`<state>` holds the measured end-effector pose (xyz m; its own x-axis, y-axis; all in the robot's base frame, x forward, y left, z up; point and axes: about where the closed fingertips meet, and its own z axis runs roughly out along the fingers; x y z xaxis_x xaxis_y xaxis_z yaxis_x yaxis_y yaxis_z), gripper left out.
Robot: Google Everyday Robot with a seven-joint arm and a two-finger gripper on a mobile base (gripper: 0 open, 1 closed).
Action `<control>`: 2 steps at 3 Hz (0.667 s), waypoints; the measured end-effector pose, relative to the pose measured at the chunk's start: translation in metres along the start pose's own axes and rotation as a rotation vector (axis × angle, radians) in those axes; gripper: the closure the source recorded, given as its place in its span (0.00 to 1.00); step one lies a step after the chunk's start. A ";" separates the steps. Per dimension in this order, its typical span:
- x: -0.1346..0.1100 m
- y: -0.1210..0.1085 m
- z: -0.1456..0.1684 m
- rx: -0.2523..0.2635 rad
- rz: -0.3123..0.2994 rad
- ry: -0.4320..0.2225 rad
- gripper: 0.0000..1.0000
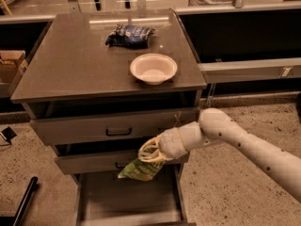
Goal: Pick green jalapeno chip bag from bottom drawer and place on counter
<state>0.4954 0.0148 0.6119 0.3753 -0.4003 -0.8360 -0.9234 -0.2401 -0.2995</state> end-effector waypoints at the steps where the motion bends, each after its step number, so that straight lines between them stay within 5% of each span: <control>1: -0.076 -0.010 0.012 -0.023 -0.045 0.026 1.00; 2: -0.129 -0.032 0.026 -0.025 -0.089 0.059 1.00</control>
Offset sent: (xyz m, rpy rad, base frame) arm -0.0162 0.1343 0.1649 -0.0952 -0.1496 0.0536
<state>0.4741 0.0968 0.7174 0.4602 -0.4276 -0.7780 -0.8843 -0.2986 -0.3589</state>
